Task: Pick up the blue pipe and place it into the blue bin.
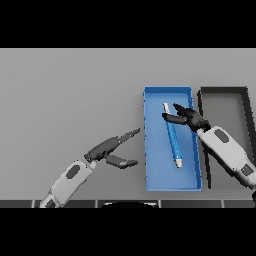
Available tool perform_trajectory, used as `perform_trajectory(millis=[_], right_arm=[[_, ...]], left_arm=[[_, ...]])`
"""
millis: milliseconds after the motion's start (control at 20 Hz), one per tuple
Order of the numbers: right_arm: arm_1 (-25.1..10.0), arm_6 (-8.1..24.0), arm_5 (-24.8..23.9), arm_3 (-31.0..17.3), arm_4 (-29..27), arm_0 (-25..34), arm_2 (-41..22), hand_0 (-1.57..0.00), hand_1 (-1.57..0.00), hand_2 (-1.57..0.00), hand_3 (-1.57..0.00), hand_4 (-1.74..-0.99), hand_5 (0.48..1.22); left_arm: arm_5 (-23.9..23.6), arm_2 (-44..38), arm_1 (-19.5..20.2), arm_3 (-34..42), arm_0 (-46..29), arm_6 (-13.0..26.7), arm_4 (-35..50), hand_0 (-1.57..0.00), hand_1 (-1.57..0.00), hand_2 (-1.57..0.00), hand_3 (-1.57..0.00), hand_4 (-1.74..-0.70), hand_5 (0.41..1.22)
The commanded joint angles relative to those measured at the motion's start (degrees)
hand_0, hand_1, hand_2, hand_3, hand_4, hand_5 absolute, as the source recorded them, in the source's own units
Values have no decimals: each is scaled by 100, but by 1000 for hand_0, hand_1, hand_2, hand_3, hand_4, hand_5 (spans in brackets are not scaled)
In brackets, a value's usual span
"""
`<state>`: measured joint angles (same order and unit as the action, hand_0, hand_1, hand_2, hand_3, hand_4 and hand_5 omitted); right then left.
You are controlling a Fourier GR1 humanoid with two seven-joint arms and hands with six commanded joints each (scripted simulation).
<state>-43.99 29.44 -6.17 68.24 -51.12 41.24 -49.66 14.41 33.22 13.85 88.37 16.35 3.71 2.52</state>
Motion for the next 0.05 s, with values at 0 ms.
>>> perform_trajectory(millis=[0], right_arm=[[9, 8, 1, -16, -28, 21, 22, -9, -8, -7, -6, -1129, 677]], left_arm=[[-3, 42, -14, -6, -65, -39, -27, 1, 1, 1, 1, -920, 468]])
